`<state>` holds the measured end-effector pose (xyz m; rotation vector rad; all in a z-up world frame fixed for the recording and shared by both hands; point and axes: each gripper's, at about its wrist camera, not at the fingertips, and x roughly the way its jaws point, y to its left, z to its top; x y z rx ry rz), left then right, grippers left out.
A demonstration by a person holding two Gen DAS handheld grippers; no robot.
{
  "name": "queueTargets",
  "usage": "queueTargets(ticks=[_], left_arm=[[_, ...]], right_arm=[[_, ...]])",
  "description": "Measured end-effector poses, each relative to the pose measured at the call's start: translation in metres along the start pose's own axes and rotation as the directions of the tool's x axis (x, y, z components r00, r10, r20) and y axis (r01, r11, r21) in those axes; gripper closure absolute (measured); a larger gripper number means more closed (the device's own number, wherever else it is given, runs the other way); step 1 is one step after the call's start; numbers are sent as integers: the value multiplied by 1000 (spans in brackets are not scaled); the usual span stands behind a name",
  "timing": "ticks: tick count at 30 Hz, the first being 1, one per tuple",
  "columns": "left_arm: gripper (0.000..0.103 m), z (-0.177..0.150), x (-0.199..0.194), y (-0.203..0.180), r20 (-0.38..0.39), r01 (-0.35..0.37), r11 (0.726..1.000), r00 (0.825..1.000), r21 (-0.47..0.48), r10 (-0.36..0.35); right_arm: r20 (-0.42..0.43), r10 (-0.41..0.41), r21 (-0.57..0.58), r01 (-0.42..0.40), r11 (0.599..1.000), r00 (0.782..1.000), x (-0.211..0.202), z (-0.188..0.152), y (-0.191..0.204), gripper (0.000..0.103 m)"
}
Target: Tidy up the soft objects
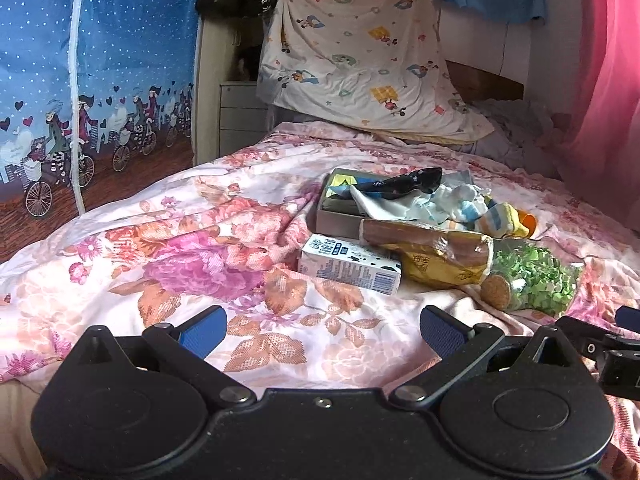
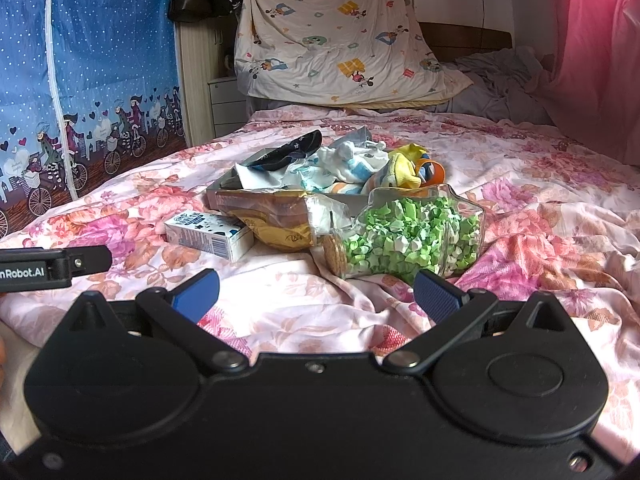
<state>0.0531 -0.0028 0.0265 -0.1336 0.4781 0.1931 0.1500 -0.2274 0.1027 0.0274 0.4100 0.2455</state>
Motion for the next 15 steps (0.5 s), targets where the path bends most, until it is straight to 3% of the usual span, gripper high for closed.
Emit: queueTargets(ticks=[15], left_arm=[[1,0,-2,-1,11,4,1000,1000,15,-5]], right_arm=[[-1,0,0,0,1000,1000,0,0,0,1]])
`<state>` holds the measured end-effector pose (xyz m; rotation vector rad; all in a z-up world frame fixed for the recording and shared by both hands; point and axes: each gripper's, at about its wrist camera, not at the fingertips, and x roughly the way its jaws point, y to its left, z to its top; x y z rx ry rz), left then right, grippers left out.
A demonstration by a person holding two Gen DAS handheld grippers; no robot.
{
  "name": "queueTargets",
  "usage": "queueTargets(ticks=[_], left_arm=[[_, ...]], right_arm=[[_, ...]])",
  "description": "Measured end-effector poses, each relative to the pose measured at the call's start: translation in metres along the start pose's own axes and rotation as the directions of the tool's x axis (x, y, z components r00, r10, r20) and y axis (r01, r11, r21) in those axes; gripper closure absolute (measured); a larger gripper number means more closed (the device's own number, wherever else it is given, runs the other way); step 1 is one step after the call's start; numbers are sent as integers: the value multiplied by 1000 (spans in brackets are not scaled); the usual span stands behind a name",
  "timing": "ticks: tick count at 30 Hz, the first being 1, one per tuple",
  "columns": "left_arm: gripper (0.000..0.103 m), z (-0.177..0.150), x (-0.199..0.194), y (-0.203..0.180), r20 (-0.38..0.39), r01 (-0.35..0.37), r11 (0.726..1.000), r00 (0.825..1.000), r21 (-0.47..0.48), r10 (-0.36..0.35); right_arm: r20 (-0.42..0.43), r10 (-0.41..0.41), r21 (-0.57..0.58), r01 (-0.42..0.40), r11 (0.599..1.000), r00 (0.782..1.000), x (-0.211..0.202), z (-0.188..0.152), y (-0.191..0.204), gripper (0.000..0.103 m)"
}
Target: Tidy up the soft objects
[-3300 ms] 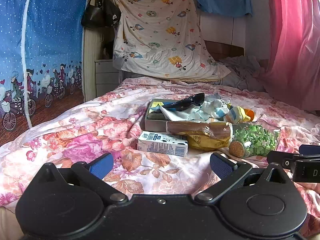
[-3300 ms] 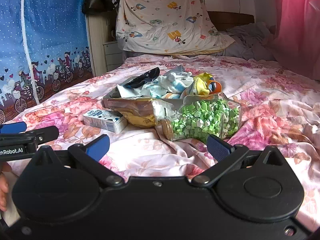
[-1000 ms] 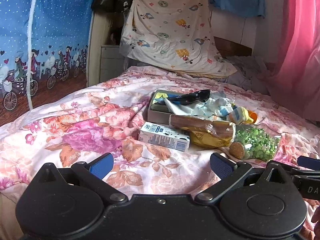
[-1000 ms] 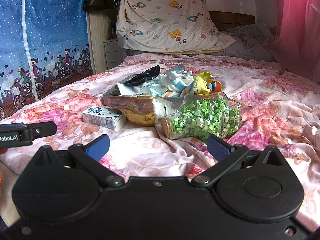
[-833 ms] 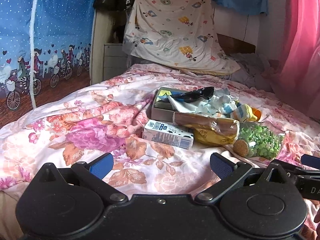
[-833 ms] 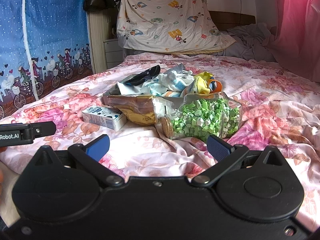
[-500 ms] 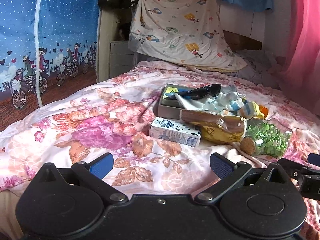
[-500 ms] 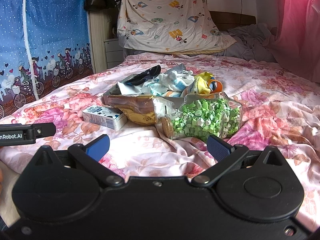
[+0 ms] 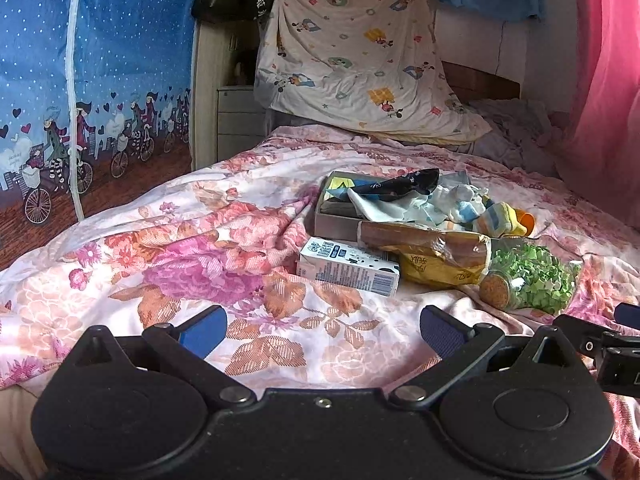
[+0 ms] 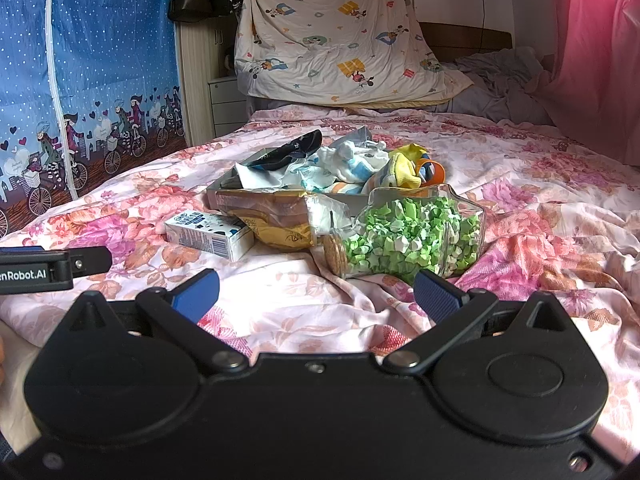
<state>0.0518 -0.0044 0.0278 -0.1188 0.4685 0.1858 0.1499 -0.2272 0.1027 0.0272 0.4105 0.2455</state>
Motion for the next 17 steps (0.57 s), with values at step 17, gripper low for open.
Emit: queueTargets(ticks=[17], left_arm=[[1,2,-8,1,61,22,1000,998,-8,-22]], right_arm=[[0,-1,0,1,1000,1000,0,0,1,1]])
